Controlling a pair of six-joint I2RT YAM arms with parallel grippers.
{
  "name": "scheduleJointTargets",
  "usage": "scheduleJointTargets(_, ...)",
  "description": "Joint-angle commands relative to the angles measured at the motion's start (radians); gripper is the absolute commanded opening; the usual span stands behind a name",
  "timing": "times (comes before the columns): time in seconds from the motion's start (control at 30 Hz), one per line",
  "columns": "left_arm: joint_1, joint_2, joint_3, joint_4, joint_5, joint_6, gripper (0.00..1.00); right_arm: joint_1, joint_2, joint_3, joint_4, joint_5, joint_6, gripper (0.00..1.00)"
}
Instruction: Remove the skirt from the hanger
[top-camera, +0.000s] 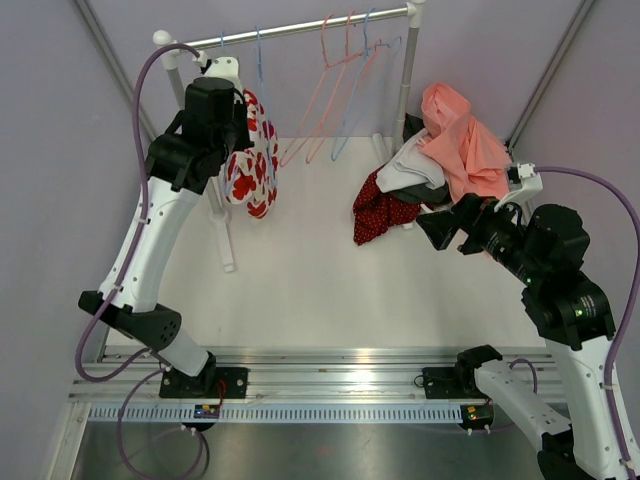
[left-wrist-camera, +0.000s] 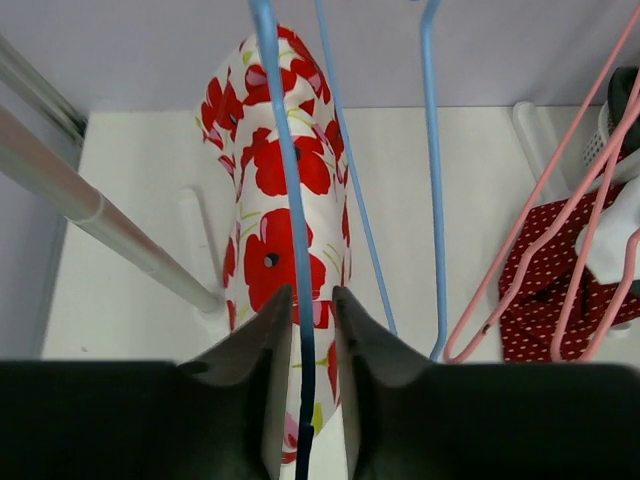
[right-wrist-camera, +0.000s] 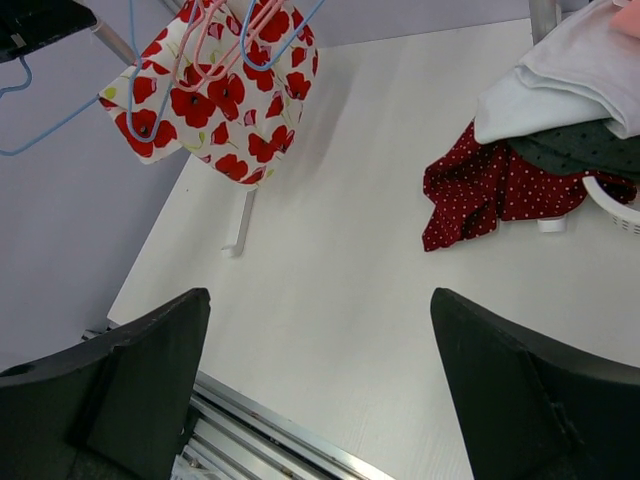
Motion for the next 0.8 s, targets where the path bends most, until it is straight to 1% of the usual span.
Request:
scheduleJointTargets(0.0,0.017,0.009,0.029,0.012,-0.002,-0.023,0.04,-0.001,-0.003,0.015,-0.015,0.031,-0.033,0.99)
scheduleJointTargets(0.03,0.018,0.01,0.035,0.013,-0.006,-0.029,0.0,-0.001,-0.002,0.012,-0.017,0.033,-0.034,0.99)
scheduleJointTargets(0.17,0.018,-0.028,0.026,0.068,-0.006,-0.02,0.0,-0.001,0.003,-0.001,-0.008,0.025,-0.033,0.99)
scheduleJointTargets(0.23,0.018,-0.025,0.076,0.049,-0.015,0.0,0.0,-0.001,0.009,-0.002,0.004,0.01,-0.036,0.99)
scheduleJointTargets(0.27,0.017,-0.017,0.157,0.008,-0.023,0.008,0.0,0.0,0.012,0.002,0.008,0.005,-0.037,0.99)
scheduleJointTargets(0.37,0.017,-0.003,0.262,-0.042,-0.043,0.031,0.0,-0.001,0.033,0.005,0.053,-0.035,-0.039,0.99)
scheduleJointTargets(0.47,0.015,-0.028,0.342,-0.062,-0.029,0.043,0.0,0.0,0.11,0.026,0.109,-0.119,-0.037,0.99)
scheduleJointTargets(0.5,0.015,-0.032,0.372,-0.068,-0.025,0.043,0.0,-0.001,0.13,0.037,0.121,-0.175,-0.033,1.0)
scheduleJointTargets(0.6,0.011,-0.078,0.363,-0.082,-0.016,0.034,0.0,0.012,0.197,0.08,0.188,-0.249,-0.011,0.99)
scheduleJointTargets(0.63,0.009,-0.091,0.353,-0.082,-0.013,0.029,0.0,0.029,0.216,0.124,0.21,-0.247,-0.008,0.99)
scheduleJointTargets(0.67,0.009,-0.117,0.334,-0.079,-0.011,0.028,0.0,0.085,0.236,0.161,0.207,-0.233,-0.011,0.99)
scheduleJointTargets(0.7,0.009,-0.131,0.316,-0.076,-0.012,0.023,0.0,0.127,0.286,0.205,0.175,-0.175,-0.031,1.0)
scheduleJointTargets(0.73,0.009,-0.143,0.281,-0.074,-0.016,0.018,0.0,0.191,0.317,0.31,0.152,-0.13,-0.049,1.0)
scheduleJointTargets(0.77,0.008,-0.155,0.268,-0.069,-0.014,0.015,0.0,0.247,0.349,0.366,0.129,-0.087,-0.071,0.99)
